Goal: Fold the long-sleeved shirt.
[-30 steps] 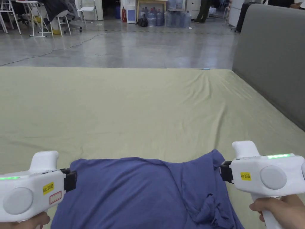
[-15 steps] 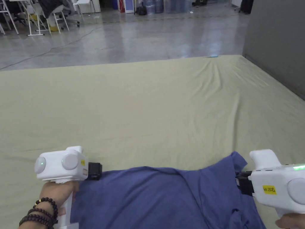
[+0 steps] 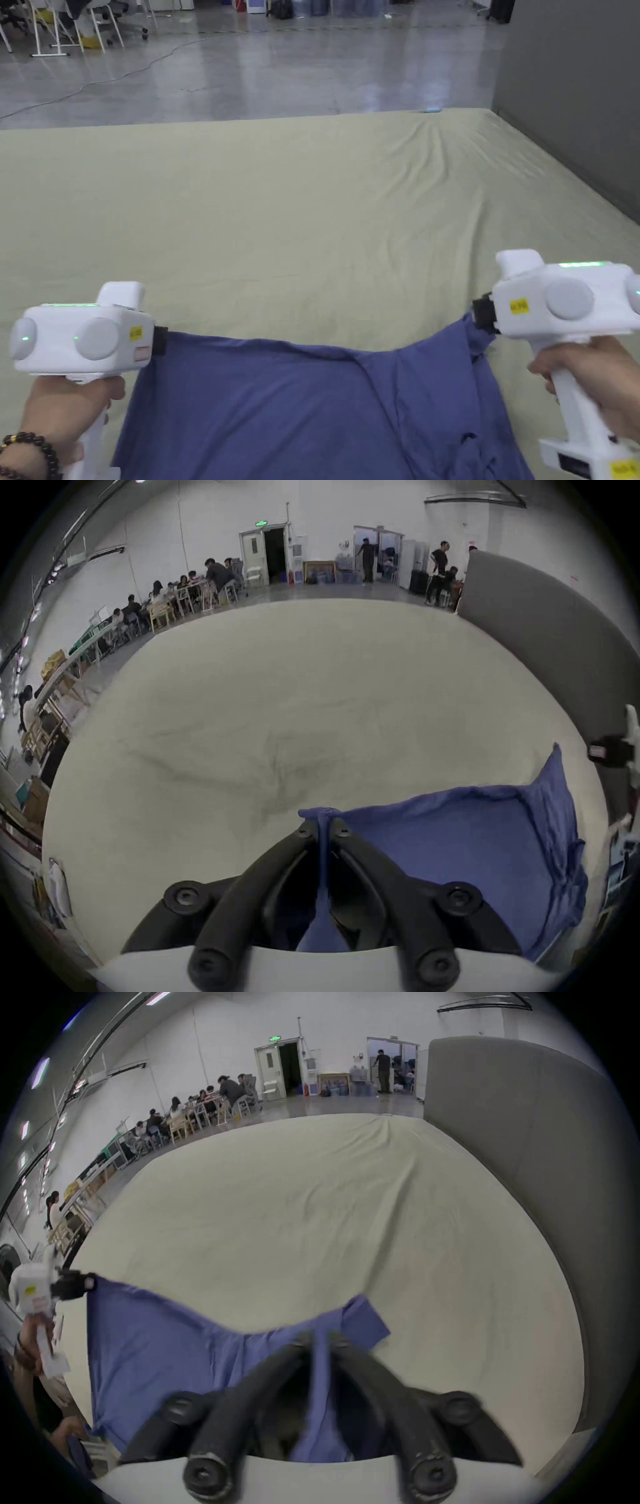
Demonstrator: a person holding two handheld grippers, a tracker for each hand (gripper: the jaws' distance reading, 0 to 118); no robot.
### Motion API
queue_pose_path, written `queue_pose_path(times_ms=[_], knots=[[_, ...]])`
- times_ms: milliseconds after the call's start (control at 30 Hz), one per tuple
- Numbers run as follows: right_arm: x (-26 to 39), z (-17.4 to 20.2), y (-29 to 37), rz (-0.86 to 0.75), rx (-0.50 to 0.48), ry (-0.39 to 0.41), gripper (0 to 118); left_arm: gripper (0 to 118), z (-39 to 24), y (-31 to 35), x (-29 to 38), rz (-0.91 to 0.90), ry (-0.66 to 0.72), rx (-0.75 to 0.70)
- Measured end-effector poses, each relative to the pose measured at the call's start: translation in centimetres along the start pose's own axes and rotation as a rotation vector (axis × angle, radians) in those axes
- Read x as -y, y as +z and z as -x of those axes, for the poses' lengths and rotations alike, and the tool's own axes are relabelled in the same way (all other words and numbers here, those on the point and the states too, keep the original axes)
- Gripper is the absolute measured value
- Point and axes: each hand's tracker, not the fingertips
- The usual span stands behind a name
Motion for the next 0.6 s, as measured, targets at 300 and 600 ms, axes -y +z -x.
queue_pose_path(times_ms=[300,600], knots=[[-3.6,0.0,-8.4,0.224,0.051,-0.045,76,0,0.5,0.5,0.0,-0.017,0.037,0.017],[-1.0,1.7,-11.0,0.338,0.084,-0.019,12,0,0.4,-0.2,0.4,-0.010,0.035,0.017]])
